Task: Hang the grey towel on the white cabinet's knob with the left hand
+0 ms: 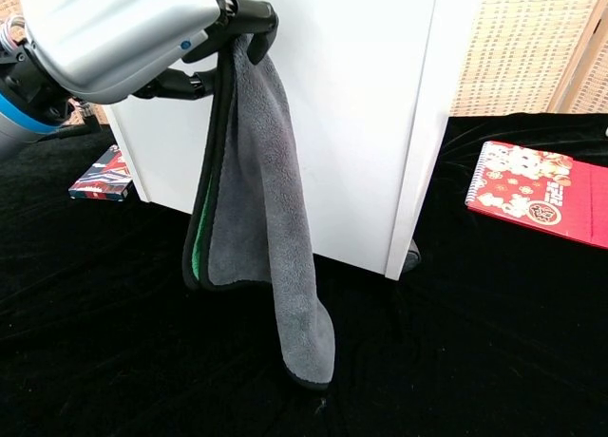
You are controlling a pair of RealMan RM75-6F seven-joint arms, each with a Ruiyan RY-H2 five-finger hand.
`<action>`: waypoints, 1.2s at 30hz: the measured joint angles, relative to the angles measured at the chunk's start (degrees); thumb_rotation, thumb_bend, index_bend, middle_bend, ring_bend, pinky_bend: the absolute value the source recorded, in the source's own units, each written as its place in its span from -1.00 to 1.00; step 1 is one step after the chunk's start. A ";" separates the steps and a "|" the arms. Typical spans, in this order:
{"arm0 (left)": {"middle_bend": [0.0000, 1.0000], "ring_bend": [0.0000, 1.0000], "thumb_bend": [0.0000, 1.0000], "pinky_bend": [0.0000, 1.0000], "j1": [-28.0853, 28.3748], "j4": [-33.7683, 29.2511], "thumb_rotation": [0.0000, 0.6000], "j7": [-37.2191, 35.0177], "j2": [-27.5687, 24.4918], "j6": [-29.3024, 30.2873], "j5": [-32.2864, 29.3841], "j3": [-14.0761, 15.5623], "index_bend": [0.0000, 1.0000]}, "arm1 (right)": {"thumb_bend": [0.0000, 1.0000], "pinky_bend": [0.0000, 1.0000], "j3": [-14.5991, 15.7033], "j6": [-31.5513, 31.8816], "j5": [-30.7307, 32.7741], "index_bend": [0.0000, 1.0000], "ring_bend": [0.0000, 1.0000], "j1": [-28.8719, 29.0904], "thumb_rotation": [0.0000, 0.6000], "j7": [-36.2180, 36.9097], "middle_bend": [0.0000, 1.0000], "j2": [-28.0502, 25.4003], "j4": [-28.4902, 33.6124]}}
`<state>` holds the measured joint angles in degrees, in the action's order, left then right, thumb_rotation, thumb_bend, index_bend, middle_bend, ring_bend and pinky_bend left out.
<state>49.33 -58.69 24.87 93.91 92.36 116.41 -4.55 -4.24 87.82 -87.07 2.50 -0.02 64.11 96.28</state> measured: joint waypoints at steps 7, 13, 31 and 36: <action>0.69 0.60 -0.11 0.32 -0.53 0.76 1.00 0.24 0.37 -0.55 -0.78 0.56 0.61 | -0.84 -1.00 -0.03 0.09 0.03 -1.00 -1.00 -0.05 1.00 0.47 -1.00 -0.10 -0.02; 0.62 0.55 -0.17 0.25 -1.55 0.68 1.00 0.18 0.32 -0.10 -1.29 1.10 0.55 | -0.84 -1.00 0.00 -0.03 0.13 -1.00 -1.00 -0.04 1.00 0.36 -1.00 -0.07 0.02; -1.00 -0.94 -0.91 -1.00 -7.96 2.56 1.00 -0.17 -0.93 5.47 -2.13 3.74 -0.88 | -0.84 -1.00 -0.05 -0.21 0.24 -1.00 -1.00 0.15 1.00 -0.74 -1.00 0.42 -0.25; -1.00 -1.00 -0.95 -1.00 -11.23 -1.16 1.00 -0.70 -1.64 8.44 -2.98 4.21 -0.91 | -0.84 -1.00 -0.20 -0.16 0.50 -1.00 -1.00 0.14 1.00 -0.58 -1.00 0.33 -0.33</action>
<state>38.10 -59.85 24.17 92.28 100.80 113.43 -0.33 -4.44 87.66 -86.57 2.63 -0.60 64.43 95.95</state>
